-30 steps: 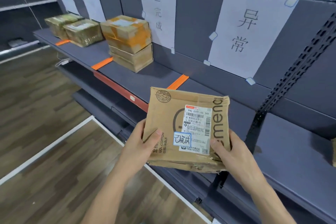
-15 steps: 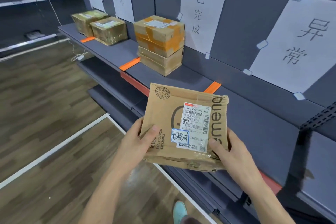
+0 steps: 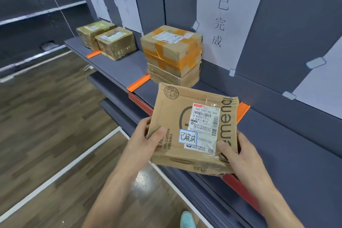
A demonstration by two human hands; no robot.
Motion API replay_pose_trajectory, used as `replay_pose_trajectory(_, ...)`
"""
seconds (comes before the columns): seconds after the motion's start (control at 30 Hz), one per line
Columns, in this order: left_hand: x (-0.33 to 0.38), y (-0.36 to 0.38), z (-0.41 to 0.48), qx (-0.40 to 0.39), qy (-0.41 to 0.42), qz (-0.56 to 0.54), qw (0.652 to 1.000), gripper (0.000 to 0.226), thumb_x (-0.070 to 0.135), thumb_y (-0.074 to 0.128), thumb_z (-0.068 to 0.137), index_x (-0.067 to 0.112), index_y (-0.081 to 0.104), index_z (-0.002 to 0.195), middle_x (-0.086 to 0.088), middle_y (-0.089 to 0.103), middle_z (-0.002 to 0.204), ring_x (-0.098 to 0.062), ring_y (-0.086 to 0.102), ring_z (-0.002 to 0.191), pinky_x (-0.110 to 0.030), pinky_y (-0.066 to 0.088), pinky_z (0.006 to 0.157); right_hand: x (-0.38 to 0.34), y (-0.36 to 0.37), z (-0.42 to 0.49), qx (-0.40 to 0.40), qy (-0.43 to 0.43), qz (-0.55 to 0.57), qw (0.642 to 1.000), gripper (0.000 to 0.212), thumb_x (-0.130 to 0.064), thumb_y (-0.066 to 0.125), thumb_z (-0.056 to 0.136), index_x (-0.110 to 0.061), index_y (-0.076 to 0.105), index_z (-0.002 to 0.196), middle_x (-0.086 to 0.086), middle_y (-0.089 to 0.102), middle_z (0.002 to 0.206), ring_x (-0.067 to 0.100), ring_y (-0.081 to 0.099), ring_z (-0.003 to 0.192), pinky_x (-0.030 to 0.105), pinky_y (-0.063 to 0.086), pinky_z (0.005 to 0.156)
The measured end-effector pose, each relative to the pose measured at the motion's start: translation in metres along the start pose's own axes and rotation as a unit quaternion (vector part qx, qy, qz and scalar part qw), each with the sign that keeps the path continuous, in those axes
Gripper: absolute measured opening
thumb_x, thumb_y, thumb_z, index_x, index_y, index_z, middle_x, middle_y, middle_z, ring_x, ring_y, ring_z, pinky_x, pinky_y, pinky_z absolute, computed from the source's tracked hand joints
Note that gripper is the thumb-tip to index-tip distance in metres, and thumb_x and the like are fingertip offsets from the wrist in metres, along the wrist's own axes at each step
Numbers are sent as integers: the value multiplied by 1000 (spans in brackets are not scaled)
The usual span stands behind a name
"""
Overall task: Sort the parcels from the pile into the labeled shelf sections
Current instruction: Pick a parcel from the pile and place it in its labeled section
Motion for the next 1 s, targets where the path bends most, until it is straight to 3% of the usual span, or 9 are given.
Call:
replay_pose_trajectory(0.13, 14, 17, 41, -29, 4, 5, 1000, 27, 46, 65, 94, 50, 61, 120, 24, 73, 113, 2, 70, 102, -39, 56, 92, 1, -11, 34, 23, 27, 17, 999, 18, -40, 64, 94, -45, 61, 111, -34, 70, 102, -7, 67, 92, 32, 53, 79)
replay_pose_trajectory(0.23, 25, 30, 66, -55, 3, 14, 998, 42, 56, 62, 84, 48, 61, 124, 23, 73, 115, -2, 69, 109, -43, 53, 101, 2, -19, 52, 45, 43, 22, 998, 19, -39, 64, 94, -44, 62, 112, -31, 71, 104, -4, 68, 95, 39, 55, 86)
replay_pose_trajectory(0.43, 36, 47, 120, -111, 19, 31, 993, 22, 42, 62, 100, 51, 64, 121, 28, 73, 110, 10, 67, 100, -32, 50, 95, 2, -22, 77, 96, 70, 22, 993, 16, -40, 64, 94, -49, 61, 107, -34, 70, 102, -7, 67, 91, 34, 54, 78)
replay_pose_trajectory(0.57, 37, 52, 158, -177, 21, 47, 983, 20, 45, 61, 100, 52, 63, 119, 31, 72, 109, 14, 65, 98, -24, 45, 86, -6, -13, 91, 142, 83, 24, 986, 22, -40, 64, 94, -60, 58, 101, -36, 69, 98, -9, 67, 87, 29, 52, 70)
replay_pose_trajectory(0.77, 33, 49, 214, -276, 6, 81, 958, 26, 56, 62, 95, 57, 59, 120, 37, 69, 112, 20, 61, 99, -19, 42, 85, -16, 12, 105, 216, 125, 22, 968, 23, -45, 61, 93, -50, 58, 115, -35, 68, 108, 0, 65, 105, 41, 55, 90)
replay_pose_trajectory(0.9, 35, 50, 239, -322, 20, 95, 942, 27, 55, 62, 96, 55, 59, 122, 37, 70, 110, 18, 62, 100, -17, 43, 85, -18, 29, 106, 251, 149, 29, 956, 22, -41, 61, 94, -49, 59, 114, -32, 70, 106, 0, 67, 100, 40, 55, 90)
replay_pose_trajectory(1.0, 30, 50, 247, -348, 24, 100, 932, 29, 53, 62, 96, 58, 56, 124, 38, 68, 113, 17, 61, 104, -16, 42, 87, -19, 38, 103, 271, 160, 32, 949, 29, -52, 58, 86, -49, 60, 114, -31, 70, 106, -1, 67, 99, 37, 54, 87)
Point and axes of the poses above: each hand's wrist, its own z-axis towards the middle knuckle, its own y-axis out of the palm, x = y × z, the point moved 7 cm from there along z, towards the middle knuckle
